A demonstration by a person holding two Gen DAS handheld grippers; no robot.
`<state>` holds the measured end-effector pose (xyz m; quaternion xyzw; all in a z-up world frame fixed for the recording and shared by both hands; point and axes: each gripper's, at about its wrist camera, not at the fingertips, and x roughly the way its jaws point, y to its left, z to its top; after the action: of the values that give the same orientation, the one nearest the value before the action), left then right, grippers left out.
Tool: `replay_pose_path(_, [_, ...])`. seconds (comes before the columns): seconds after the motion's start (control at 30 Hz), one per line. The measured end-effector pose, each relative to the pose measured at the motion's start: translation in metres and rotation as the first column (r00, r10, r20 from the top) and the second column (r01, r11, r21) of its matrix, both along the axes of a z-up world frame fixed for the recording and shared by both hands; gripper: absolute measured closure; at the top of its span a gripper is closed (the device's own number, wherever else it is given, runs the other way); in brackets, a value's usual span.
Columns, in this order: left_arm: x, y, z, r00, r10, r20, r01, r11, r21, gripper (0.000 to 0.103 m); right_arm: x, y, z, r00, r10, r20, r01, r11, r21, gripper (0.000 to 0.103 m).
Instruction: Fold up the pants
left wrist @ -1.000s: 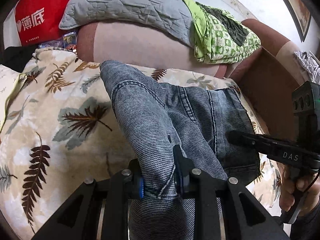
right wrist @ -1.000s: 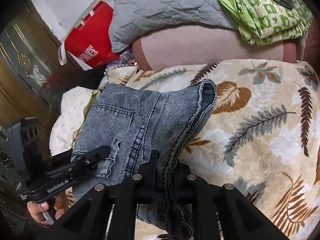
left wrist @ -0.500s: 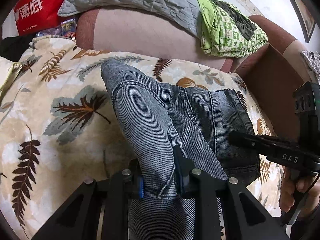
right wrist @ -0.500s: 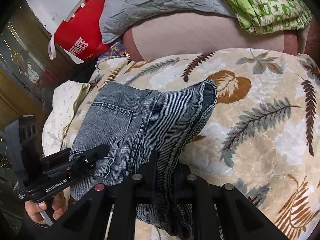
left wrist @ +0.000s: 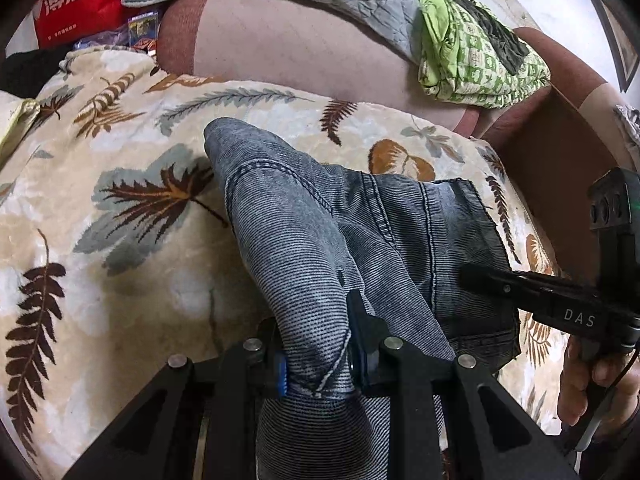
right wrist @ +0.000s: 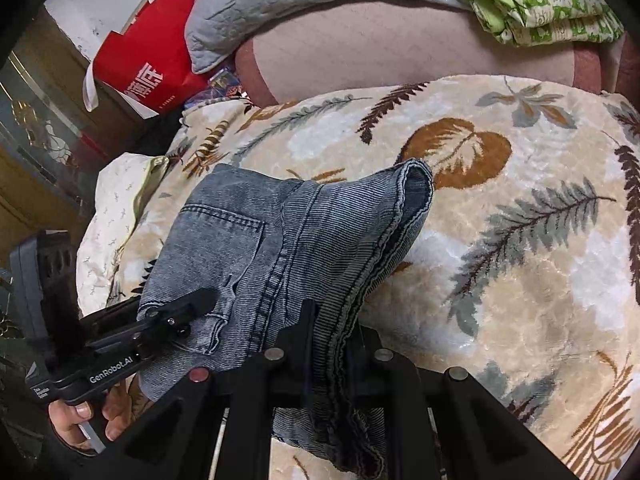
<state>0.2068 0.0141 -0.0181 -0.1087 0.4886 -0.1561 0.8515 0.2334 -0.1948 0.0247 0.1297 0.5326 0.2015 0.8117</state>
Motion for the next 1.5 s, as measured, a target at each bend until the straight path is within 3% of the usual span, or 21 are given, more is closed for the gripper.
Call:
replay_pose_path(0.27, [0.004, 0.004, -0.012, 1.0, 0.013, -0.026, -0.014, 1.0, -0.002, 0.075, 0.007, -0.007, -0.024, 0.999, -0.028, -0.042, 0.027, 1.0, -0.015, 0.089])
replay_pose_path(0.47, [0.006, 0.008, -0.021, 0.999, 0.031, -0.042, -0.03, 1.0, 0.008, 0.066, 0.01, -0.011, -0.044, 0.996, -0.048, -0.072, 0.044, 0.998, -0.055, 0.086])
replay_pose_path(0.67, [0.008, 0.013, -0.028, 0.997, 0.062, -0.04, -0.06, 0.998, 0.034, 0.045, 0.012, -0.011, -0.051, 0.995, -0.06, -0.082, 0.054, 0.995, -0.078, 0.081])
replay_pose_path(0.77, [0.005, 0.019, -0.026, 0.995, 0.093, -0.045, -0.091, 0.995, 0.047, 0.036, 0.012, -0.011, -0.052, 0.994, -0.075, -0.077, 0.067, 0.993, -0.102, 0.072])
replay_pose_path(0.9, [-0.012, 0.028, -0.004, 0.991, 0.131, 0.026, -0.133, 0.986, 0.102, 0.033, -0.005, -0.008, -0.026, 0.996, -0.093, 0.019, 0.095, 0.973, -0.208, 0.068])
replay_pose_path(1.0, [-0.029, 0.03, 0.005, 0.984, 0.155, 0.086, -0.166, 0.976, 0.142, 0.03, -0.028, 0.003, -0.007, 0.993, -0.065, 0.094, 0.083, 0.974, -0.211, 0.063])
replay_pose_path(1.1, [-0.033, 0.021, -0.014, 0.987, 0.148, 0.065, -0.159, 0.962, 0.223, 0.029, -0.047, 0.019, -0.015, 0.995, -0.01, 0.099, 0.033, 0.972, -0.233, 0.043])
replay_pose_path(1.17, [-0.03, 0.016, -0.027, 0.987, 0.154, 0.037, -0.158, 0.952, 0.263, 0.029, -0.051, 0.029, -0.036, 0.998, 0.02, 0.056, -0.003, 0.954, -0.3, 0.042])
replay_pose_path(1.23, [-0.032, 0.019, -0.022, 0.983, 0.18, 0.038, -0.184, 0.952, 0.245, 0.029, -0.055, 0.025, -0.041, 0.999, 0.002, 0.046, 0.011, 0.957, -0.29, 0.042])
replay_pose_path(1.37, [-0.053, 0.014, 0.003, 0.977, 0.185, 0.104, -0.207, 0.935, 0.288, 0.029, -0.073, 0.014, -0.005, 0.991, -0.022, 0.132, 0.059, 0.957, -0.285, 0.041])
replay_pose_path(1.5, [-0.089, -0.001, 0.025, 0.97, 0.168, 0.174, -0.217, 0.923, 0.317, 0.028, -0.11, 0.0, 0.015, 0.975, -0.074, 0.211, 0.127, 0.961, -0.247, 0.025])
